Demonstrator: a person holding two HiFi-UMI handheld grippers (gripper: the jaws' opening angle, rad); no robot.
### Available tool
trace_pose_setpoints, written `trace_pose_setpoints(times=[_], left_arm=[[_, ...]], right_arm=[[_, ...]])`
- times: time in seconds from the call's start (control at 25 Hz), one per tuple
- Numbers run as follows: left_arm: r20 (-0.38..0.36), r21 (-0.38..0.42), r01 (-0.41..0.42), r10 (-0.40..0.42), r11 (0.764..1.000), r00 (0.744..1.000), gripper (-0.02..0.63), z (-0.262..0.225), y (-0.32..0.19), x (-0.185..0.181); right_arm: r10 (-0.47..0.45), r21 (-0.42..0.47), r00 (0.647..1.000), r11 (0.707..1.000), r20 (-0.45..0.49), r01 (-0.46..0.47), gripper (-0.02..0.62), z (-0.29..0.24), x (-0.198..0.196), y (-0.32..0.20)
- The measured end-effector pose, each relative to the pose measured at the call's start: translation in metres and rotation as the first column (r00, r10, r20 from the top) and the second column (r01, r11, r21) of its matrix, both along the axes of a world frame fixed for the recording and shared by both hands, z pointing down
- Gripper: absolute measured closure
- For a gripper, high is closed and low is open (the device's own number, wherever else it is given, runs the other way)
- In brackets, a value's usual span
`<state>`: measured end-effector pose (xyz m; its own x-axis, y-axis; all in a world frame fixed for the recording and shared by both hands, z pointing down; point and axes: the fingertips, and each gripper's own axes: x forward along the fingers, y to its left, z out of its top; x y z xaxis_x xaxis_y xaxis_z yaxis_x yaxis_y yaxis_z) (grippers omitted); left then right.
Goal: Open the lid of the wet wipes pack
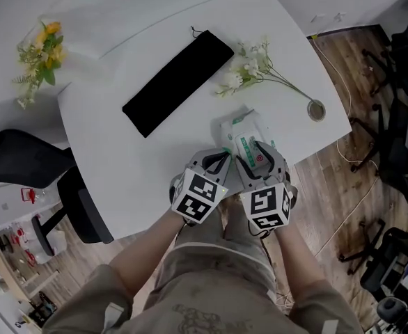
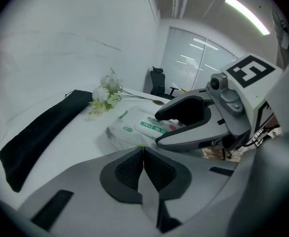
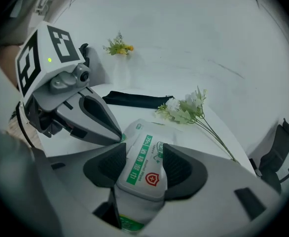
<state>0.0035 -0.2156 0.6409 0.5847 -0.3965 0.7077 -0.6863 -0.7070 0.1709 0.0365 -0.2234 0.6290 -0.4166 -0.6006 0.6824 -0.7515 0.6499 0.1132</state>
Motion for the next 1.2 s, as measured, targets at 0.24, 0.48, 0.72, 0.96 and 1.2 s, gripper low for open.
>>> trace_pose_setpoints(times=[0.24, 0.48, 0.72, 0.96, 1.2], left_arm=[[0.015, -0.007, -0.008, 0.008, 1.000, 1.000, 0.586, 0.009, -0.001, 0.004], [0.013, -0.022, -0.004, 0.004, 1.000, 1.000, 0.588, 0.012, -0.002, 0.006], [0.015, -0.043, -0.010, 0.011, 0.999, 1.000, 0.588, 0.015, -0.002, 0.004], [-0.004, -0.064, 0.004, -0.005, 0.998, 1.000, 0.588, 0.016, 0.000, 0.006], [0.000, -0.064, 0.011, -0.011, 0.998, 1.000, 0.588, 0.016, 0.000, 0.006]], right_arm=[[-0.040, 0.006, 0.998, 0.999, 0.054, 0.040, 0.432, -0.006, -0.005, 0.004], [0.004, 0.021, 0.980, 1.000, 0.200, -0.009, 0.512, -0.034, -0.006, 0.002], [0.144, 0.135, 0.967, 0.975, 0.209, -0.174, 0.554, -0.063, 0.049, -0.031], [0.210, 0.054, 0.960, 0.973, 0.187, -0.223, 0.549, -0.032, 0.093, -0.040], [0.211, -0.008, 0.968, 0.977, 0.137, -0.212, 0.548, 0.001, 0.100, -0.044]])
